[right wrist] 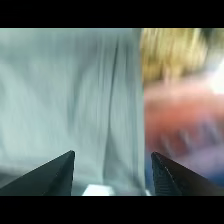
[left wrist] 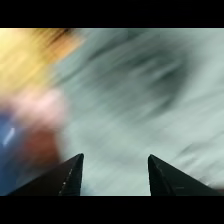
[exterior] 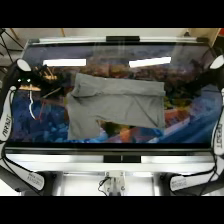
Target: Fold the shirts.
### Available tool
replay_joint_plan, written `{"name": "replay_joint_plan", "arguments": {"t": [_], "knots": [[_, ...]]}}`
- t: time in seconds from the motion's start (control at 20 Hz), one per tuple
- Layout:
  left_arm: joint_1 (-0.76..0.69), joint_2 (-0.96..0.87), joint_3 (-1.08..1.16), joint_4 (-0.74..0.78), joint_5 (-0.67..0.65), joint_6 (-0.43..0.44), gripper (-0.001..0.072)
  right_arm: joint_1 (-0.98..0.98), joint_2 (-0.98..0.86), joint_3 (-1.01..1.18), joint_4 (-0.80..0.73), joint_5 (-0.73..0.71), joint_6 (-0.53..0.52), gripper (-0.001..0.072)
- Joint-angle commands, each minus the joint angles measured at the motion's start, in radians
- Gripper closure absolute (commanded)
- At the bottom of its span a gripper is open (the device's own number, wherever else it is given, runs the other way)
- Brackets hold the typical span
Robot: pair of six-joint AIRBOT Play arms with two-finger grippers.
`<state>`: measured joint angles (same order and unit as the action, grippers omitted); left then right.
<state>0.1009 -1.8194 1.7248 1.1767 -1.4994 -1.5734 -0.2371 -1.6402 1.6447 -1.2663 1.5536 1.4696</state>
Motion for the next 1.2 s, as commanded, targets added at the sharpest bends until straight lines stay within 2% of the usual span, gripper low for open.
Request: {"name": "replay_joint_plan", "arguments": {"t": [0.0,0.2,0.35,0.55,0.65,0.7,1.0,1.05,1.15], "knots": [[0.026,0.040,-0.118,0.096,-0.121,0.033,0.0239,0.039,0.152,-0.276,-0.041,-0.057,-0.037,0.0124],[-0.023,0.069,-0.323,0.072,0.089,0.060,0.0241,0.047,0.203,-0.499,-0.005,-0.152,-0.067,0.0121],[-0.045,0.052,-0.370,0.018,0.192,0.062,0.0389,0.048,0.203,-0.562,0.039,-0.212,-0.101,0.0122],[-0.090,0.043,-0.373,0.001,0.276,0.061,0.0394,0.048,0.203,-0.626,0.087,-0.304,-0.102,0.0122],[-0.103,0.037,-0.373,0.001,0.284,0.062,0.0622,0.048,0.203,-0.669,0.122,-0.342,-0.102,0.0123],[-0.107,0.037,-0.373,0.001,0.285,0.063,0.0674,0.048,0.203,-0.691,0.131,-0.357,-0.104,0.0123],[-0.105,0.048,-0.373,0.002,0.284,0.062,0.0675,0.048,0.203,-0.717,0.170,-0.443,-0.136,0.0126],[-0.105,0.053,-0.373,0.002,0.282,0.063,0.0675,0.048,0.203,-0.717,0.169,-0.453,-0.140,0.0163],[-0.105,0.068,-0.373,0.002,0.268,0.084,0.0675,0.045,0.204,-0.705,0.137,-0.416,-0.167,0.0167]]}}
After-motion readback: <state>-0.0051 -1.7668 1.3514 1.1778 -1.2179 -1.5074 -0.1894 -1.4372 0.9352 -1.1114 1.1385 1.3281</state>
